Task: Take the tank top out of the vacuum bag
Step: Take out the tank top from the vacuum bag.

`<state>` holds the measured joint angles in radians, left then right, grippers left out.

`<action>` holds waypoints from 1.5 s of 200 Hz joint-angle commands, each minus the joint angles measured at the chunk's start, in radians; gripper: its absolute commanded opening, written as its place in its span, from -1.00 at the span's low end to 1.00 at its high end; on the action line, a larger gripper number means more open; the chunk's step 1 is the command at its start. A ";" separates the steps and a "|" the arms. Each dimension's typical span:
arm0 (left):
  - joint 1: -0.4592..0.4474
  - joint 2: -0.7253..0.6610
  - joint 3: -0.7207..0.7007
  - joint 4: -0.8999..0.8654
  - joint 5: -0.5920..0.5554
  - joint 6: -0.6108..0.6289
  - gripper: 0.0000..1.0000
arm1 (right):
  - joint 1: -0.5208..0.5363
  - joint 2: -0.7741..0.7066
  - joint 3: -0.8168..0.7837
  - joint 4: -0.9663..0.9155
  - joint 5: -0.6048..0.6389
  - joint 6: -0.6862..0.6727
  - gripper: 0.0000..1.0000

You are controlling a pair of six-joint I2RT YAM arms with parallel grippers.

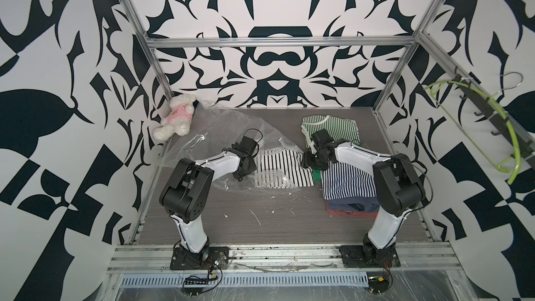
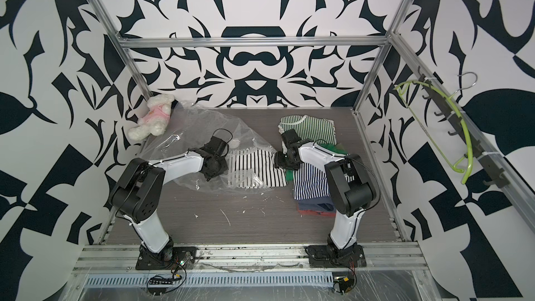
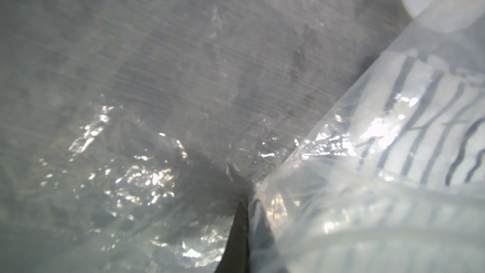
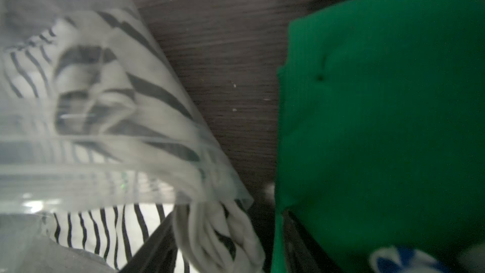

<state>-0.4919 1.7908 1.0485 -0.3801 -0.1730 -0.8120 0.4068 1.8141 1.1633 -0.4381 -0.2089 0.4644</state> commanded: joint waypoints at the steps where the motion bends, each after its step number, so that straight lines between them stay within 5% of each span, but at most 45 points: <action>1: 0.001 0.074 -0.011 -0.020 0.057 -0.005 -1.00 | 0.019 -0.014 0.040 0.015 -0.052 -0.017 0.05; 30: 0.001 0.091 -0.015 -0.026 0.056 -0.006 -1.00 | 0.046 -0.052 0.049 0.003 -0.094 -0.025 -0.28; 48: 0.002 0.103 -0.016 -0.025 0.055 -0.007 -1.00 | 0.071 -0.069 0.061 -0.005 -0.117 -0.014 -0.30; 122: 0.000 0.128 -0.009 -0.025 0.064 -0.010 -1.00 | 0.115 -0.017 0.087 0.033 -0.082 0.005 0.01; 167: 0.000 0.125 -0.011 -0.033 0.059 -0.008 -1.00 | 0.113 0.008 0.121 -0.046 0.104 -0.004 0.16; 210: 0.000 0.125 -0.013 -0.033 0.058 -0.006 -1.00 | 0.111 -0.060 0.103 -0.026 0.165 -0.015 0.24; 233: 0.000 0.125 -0.012 -0.033 0.058 -0.007 -1.00 | 0.099 -0.070 0.119 -0.036 0.200 -0.026 0.45; 300: 0.000 0.123 -0.013 -0.033 0.058 -0.007 -1.00 | 0.053 0.017 0.171 -0.051 0.145 -0.041 0.70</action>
<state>-0.4915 1.8355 1.0817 -0.3141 -0.1413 -0.8211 0.4633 1.8088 1.2991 -0.4744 -0.0444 0.4377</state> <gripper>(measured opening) 0.064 0.850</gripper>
